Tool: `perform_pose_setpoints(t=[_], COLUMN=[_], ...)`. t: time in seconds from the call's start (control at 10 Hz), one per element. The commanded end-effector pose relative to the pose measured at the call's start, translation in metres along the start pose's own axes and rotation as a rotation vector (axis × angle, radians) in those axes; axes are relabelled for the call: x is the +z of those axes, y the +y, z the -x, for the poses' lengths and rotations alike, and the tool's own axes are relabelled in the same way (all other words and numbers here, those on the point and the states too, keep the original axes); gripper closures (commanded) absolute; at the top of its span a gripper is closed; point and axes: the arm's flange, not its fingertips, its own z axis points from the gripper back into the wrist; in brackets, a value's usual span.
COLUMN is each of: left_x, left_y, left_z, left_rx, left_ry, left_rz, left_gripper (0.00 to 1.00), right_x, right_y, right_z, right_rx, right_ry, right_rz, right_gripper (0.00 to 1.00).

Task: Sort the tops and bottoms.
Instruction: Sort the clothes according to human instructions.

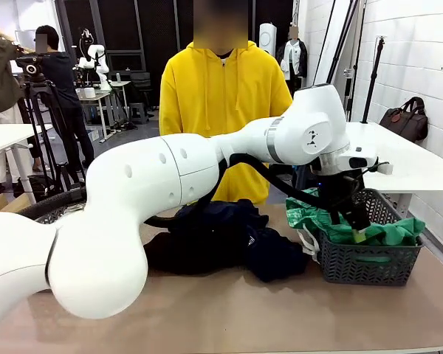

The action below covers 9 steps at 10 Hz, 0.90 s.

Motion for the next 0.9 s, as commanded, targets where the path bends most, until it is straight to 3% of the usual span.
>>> perform_pose_setpoints(t=[0.0, 0.1, 0.3, 0.6, 0.8], left_x=[0.014, 0.029, 0.077, 0.138, 0.188], left_y=[0.079, 0.079, 0.065, 0.054, 0.052], left_z=[-0.184, -0.187, -0.185, -0.16, -0.115], left_rx=[-0.136, -0.143, -0.181, -0.093, 0.042], left_ry=[0.033, -0.032, -0.312, -0.292, -0.218], left_rz=[-0.024, -0.05, -0.182, -0.282, -0.45], left_gripper=[0.0, 0.0, 0.0, 0.0, 0.0], right_x=[0.001, 0.001, 0.001, 0.001, 0.001], right_y=[0.001, 0.001, 0.001, 0.001, 0.001], right_z=[0.001, 0.001, 0.001, 0.001, 0.001], right_rx=[0.011, 0.011, 0.011, 0.011, 0.011], right_ry=[0.006, 0.006, 0.006, 0.006, 0.006], right_rz=[0.004, 0.004, 0.004, 0.004, 0.004], right_gripper=[0.0, 0.0, 0.0, 0.0, 0.0])
